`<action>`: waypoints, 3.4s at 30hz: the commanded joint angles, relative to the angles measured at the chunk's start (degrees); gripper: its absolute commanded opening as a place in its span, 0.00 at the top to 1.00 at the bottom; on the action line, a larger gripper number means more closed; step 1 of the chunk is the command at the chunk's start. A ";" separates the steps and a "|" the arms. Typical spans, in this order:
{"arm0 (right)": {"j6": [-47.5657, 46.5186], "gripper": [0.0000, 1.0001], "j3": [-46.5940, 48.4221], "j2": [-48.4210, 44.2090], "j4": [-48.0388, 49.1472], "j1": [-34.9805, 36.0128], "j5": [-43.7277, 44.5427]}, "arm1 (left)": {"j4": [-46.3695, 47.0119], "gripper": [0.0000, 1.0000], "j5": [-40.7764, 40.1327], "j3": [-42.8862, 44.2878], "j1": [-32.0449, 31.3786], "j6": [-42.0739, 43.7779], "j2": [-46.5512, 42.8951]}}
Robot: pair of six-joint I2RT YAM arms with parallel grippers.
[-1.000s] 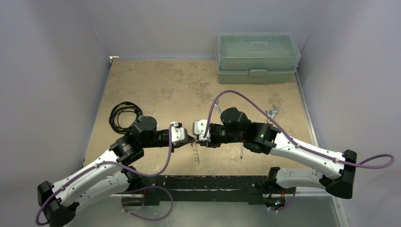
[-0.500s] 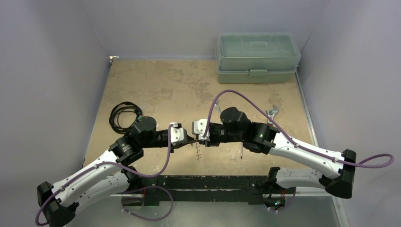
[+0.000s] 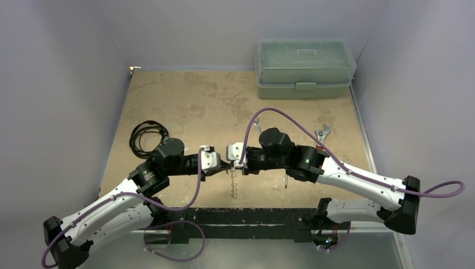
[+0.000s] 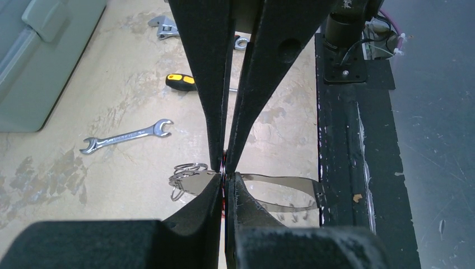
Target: Put the keys on the keyring
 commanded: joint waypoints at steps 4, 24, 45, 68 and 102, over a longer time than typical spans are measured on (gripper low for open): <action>0.15 1.00 -0.55 -0.94 2.72 0.10 -1.63 | 3.19 1.00 2.03 2.34 0.12 0.51 -1.53; 3.88 1.00 -6.94 -12.19 14.16 0.10 -1.76 | 5.81 0.61 -1.36 0.94 0.15 -0.03 -6.35; 3.84 1.00 -7.16 -11.04 15.45 0.10 -2.64 | 6.36 0.87 0.49 1.00 0.15 -0.40 -5.25; 3.90 1.00 -7.44 -15.33 16.16 0.01 -1.78 | 6.49 1.00 0.63 0.66 0.13 -0.13 -4.66; 10.89 1.00 -12.67 -14.64 32.17 0.01 -6.84 | 11.32 0.61 1.34 -0.92 0.20 -2.37 -9.61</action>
